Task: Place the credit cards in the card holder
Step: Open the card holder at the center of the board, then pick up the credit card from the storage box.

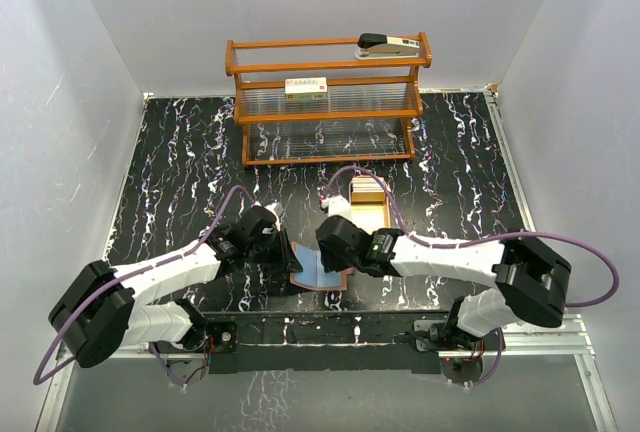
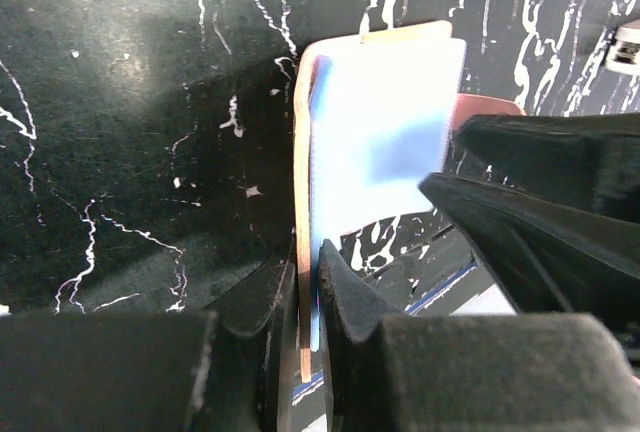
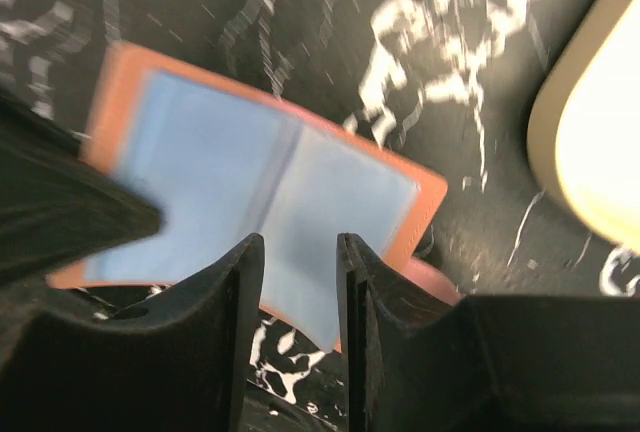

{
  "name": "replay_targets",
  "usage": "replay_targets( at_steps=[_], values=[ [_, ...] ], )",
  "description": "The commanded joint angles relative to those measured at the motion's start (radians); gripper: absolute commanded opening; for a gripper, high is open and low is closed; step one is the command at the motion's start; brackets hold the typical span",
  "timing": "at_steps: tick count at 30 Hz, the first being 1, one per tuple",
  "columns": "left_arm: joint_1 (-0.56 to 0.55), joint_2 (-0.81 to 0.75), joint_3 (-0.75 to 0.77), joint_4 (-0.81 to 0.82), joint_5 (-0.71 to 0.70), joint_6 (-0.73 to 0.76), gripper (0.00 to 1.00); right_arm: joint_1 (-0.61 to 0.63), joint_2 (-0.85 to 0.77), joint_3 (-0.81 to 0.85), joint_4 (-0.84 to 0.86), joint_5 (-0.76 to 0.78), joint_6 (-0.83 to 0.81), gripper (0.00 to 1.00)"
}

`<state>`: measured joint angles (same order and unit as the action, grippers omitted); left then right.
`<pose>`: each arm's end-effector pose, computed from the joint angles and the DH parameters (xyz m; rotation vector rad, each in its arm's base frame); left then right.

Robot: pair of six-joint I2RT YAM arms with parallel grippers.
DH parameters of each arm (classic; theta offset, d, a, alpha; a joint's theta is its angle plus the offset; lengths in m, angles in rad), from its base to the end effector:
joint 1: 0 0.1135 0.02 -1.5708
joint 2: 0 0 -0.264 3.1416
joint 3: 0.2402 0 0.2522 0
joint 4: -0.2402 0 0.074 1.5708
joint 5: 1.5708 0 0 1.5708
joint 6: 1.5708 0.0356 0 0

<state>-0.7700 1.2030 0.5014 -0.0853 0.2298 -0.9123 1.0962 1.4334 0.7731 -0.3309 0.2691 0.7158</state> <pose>0.1578 -0.1643 0.1706 -0.0612 2.6051 -1.0022 0.1334 0.2389 0.1815 -0.3812 2.5250 0.3857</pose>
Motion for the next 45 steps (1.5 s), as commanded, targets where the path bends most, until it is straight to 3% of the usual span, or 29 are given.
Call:
replay_targets(
  at_steps=[1,4,8,11,17,21,25,27,34,37,45],
  values=[
    [-0.004,-0.057,0.018,-0.004,0.041,0.029,0.08,-0.023,-0.091,0.146,-0.021,0.073,-0.304,0.35],
    [-0.005,-0.066,0.037,-0.037,0.046,0.035,0.07,-0.098,-0.136,0.136,0.073,-0.019,-0.503,0.38],
    [-0.004,-0.096,0.032,-0.054,0.056,0.041,0.08,-0.264,-0.164,0.183,0.093,-0.103,-0.663,0.41],
    [-0.005,-0.099,0.012,-0.045,0.059,0.038,0.07,-0.358,-0.172,0.19,0.106,-0.157,-0.872,0.48],
    [-0.005,-0.085,-0.017,0.0,0.091,0.029,0.07,-0.525,-0.069,0.243,0.051,-0.23,-1.142,0.61],
    [-0.005,-0.078,-0.006,0.02,0.115,0.032,0.07,-0.559,-0.01,0.232,0.07,-0.238,-1.315,0.67],
    [-0.005,-0.091,-0.004,0.028,0.123,0.026,0.08,-0.591,0.01,0.229,0.069,-0.299,-1.424,0.7],
    [-0.005,-0.096,-0.005,0.028,0.119,0.029,0.09,-0.597,0.03,0.221,0.063,-0.312,-1.458,0.77],
    [-0.005,-0.111,-0.022,0.015,0.107,0.041,0.09,-0.602,0.057,0.183,0.07,-0.398,-1.536,0.77],
    [-0.005,-0.115,-0.03,0.026,0.114,0.041,0.09,-0.601,0.07,0.171,0.105,-0.418,-1.544,0.89],
    [-0.004,-0.13,-0.026,0.011,0.113,0.046,0.09,-0.599,0.129,0.141,0.204,-0.308,-1.585,0.86]
  ],
)
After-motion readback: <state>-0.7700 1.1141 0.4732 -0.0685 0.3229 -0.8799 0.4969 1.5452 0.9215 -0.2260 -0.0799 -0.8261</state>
